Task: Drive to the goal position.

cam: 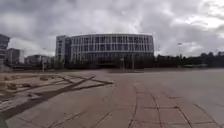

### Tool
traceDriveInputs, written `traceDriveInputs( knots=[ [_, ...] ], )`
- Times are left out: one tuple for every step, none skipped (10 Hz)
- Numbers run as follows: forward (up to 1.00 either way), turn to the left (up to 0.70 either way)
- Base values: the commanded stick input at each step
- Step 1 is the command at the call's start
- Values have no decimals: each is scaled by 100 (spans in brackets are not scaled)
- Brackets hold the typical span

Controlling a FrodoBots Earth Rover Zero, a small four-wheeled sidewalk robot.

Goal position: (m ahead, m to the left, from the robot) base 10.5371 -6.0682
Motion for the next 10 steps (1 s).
traceDriveInputs(
  knots=[
    [70,0],
    [70,0],
    [70,0],
    [70,0],
    [70,0],
    [70,0],
    [70,0],
    [70,0],
    [70,0],
    [70,0]
  ],
)
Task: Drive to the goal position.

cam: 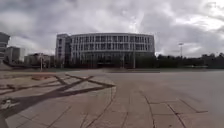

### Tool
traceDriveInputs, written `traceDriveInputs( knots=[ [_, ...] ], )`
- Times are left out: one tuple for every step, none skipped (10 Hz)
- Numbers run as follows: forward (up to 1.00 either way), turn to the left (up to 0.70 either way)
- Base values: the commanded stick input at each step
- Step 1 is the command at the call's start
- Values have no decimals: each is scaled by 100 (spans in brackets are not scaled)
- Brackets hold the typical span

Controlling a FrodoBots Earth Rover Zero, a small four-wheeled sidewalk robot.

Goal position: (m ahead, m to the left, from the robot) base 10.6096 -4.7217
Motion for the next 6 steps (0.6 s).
traceDriveInputs(
  knots=[
    [70,0],
    [70,0],
    [70,0],
    [70,0],
    [70,0],
    [70,-16]
  ],
)
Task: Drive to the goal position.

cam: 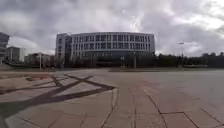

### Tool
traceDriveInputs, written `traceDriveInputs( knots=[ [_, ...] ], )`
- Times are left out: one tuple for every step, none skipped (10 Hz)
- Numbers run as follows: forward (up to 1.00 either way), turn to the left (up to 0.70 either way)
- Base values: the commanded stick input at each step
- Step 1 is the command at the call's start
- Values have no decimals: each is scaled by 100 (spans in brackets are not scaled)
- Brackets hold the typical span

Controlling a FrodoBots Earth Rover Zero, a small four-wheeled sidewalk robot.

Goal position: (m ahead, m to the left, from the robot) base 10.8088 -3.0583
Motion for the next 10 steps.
traceDriveInputs(
  knots=[
    [70,-35],
    [70,-35],
    [70,-35],
    [70,-35],
    [70,-35],
    [70,-35],
    [70,-35],
    [70,-35],
    [70,-35],
    [70,-12]
  ],
)
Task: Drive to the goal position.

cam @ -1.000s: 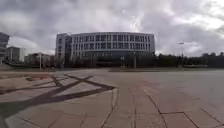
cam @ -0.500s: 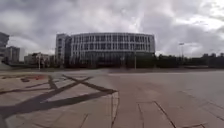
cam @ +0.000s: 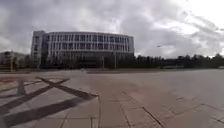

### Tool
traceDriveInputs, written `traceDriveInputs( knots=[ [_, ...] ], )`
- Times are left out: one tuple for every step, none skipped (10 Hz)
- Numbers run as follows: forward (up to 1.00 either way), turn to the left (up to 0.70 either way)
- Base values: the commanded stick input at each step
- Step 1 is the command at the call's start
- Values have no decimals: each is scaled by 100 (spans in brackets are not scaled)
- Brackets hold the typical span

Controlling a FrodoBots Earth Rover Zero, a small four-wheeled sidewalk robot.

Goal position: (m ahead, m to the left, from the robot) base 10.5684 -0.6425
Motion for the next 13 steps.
traceDriveInputs(
  knots=[
    [70,0],
    [70,0],
    [70,0],
    [70,0],
    [70,0],
    [70,0],
    [70,0],
    [70,0],
    [70,0],
    [70,0],
    [70,0],
    [70,0],
    [70,0]
  ],
)
